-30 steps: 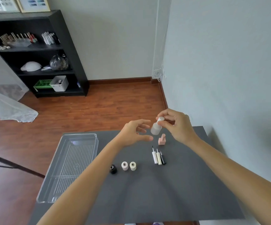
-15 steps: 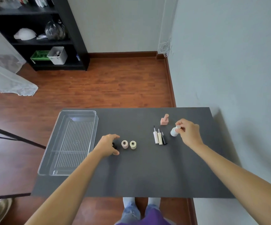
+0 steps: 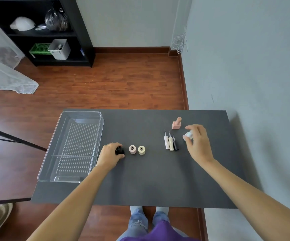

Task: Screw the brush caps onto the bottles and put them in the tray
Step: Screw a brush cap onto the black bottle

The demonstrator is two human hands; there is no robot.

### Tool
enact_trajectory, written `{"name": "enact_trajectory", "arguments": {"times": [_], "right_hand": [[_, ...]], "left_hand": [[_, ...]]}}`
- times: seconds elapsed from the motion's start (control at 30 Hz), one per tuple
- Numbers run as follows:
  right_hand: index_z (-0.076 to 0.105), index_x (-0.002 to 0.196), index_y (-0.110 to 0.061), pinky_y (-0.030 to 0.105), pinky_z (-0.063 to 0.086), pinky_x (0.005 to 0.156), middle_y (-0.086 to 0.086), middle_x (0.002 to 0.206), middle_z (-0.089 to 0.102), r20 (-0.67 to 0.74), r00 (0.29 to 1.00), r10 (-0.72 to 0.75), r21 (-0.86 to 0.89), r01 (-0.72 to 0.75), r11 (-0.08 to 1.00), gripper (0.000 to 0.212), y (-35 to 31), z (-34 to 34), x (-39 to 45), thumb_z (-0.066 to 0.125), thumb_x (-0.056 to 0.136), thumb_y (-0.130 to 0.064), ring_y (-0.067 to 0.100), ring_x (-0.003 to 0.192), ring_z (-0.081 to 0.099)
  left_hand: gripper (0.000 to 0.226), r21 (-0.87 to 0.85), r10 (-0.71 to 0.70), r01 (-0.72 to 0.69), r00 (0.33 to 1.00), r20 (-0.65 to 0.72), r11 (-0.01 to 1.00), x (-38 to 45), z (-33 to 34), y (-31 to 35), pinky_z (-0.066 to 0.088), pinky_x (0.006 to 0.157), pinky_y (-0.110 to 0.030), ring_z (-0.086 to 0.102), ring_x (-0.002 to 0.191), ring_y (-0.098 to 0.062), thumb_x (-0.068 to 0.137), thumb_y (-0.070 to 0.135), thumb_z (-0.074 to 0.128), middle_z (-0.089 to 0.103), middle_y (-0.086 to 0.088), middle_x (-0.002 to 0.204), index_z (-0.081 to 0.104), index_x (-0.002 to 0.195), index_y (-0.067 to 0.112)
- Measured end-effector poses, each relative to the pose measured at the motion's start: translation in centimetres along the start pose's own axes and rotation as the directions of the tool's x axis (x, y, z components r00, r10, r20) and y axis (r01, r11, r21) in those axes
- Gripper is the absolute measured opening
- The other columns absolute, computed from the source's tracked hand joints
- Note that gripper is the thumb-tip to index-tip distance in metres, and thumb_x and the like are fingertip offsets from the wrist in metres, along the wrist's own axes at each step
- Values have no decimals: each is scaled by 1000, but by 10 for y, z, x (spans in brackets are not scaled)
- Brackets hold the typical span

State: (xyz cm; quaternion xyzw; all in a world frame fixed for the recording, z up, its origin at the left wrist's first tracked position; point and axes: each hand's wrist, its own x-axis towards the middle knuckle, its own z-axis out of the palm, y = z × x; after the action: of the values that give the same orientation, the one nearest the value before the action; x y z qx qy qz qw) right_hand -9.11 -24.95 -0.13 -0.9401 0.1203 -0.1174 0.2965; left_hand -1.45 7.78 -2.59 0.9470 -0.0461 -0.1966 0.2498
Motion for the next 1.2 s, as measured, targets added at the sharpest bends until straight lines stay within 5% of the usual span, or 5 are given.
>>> {"name": "enact_trajectory", "arguments": {"times": [0.23,0.5,0.63,0.97,1.2], "right_hand": [[55,107,1,36,46,65,17,104,61,330,911,248,-298,-149,943,22,-14,33,-4,49,100,-20,36,87,63],[55,99,-1,33,41,61,20,98,62,340,846,411,-396,-267,878,13,-17,48,2,48,99,-12,37,86,65],[50,95,-4,32,42,63,20,97,61,334,824,459,-393,-321,862,4,-23,42,2,46,96,-3,34,75,57],[65,84,-14,9,44,57,0,71,71,40,985,170,236,-175,956,3,-92,-56,45,66,87,-13,9,67,63],[72,82,-11,33,47,64,-1,68,66,-30,999,44,676,-12,736,2,-161,-133,87,72,83,-13,13,60,54]], "left_hand": [[31,-59,31,-39,990,-136,997,-1,-7,5,51,86,-34,64,91,-29,79,8,79,66,-13,100,71,108,6],[28,-129,46,-74,977,-207,989,-3,-22,18,54,82,-33,65,81,-25,77,8,79,66,-7,94,71,104,10],[30,-242,12,-70,973,-231,968,-4,-33,28,46,68,-12,67,74,-19,76,8,81,67,0,91,69,103,13],[29,-495,51,-187,960,-275,848,-4,-88,98,45,62,-2,65,69,3,70,23,88,70,19,79,68,88,34],[27,-598,204,-386,914,-350,703,-13,-129,162,47,67,-4,64,69,8,69,30,90,74,24,79,72,84,45]]}}
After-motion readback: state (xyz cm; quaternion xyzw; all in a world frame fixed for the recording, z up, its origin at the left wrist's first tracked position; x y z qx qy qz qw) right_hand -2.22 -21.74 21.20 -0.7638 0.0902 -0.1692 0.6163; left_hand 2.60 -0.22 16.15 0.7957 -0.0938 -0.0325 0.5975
